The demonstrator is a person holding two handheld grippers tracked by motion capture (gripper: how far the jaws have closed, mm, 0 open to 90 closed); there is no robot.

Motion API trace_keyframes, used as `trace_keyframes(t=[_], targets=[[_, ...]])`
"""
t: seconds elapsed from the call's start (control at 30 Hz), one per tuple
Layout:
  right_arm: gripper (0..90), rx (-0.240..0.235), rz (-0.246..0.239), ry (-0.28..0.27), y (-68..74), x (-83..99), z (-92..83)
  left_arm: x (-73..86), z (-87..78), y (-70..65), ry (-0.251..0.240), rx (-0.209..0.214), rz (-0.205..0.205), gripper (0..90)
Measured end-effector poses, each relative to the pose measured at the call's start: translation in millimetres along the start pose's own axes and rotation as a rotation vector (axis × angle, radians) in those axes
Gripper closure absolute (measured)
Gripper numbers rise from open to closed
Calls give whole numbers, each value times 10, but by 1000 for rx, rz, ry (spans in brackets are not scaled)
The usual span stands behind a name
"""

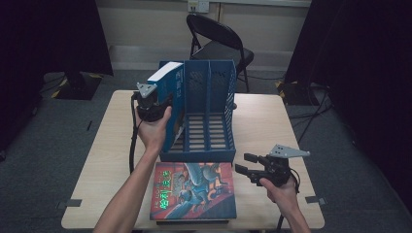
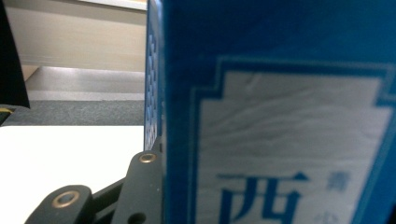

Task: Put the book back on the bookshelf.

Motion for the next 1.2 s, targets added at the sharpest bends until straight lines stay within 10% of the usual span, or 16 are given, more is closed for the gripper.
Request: trace_keyframes(t=[1.2], targets=[[361,-3,-7,20,15,29,37,523,-105,-12,27,23,97,609]])
Point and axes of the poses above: each handheld gripper's, and its own axes: z roughly forward along the jaws, x roughly out of its underside, y roughly to its left, the point moved 3 cm from there along z, roughly forward along the jaws
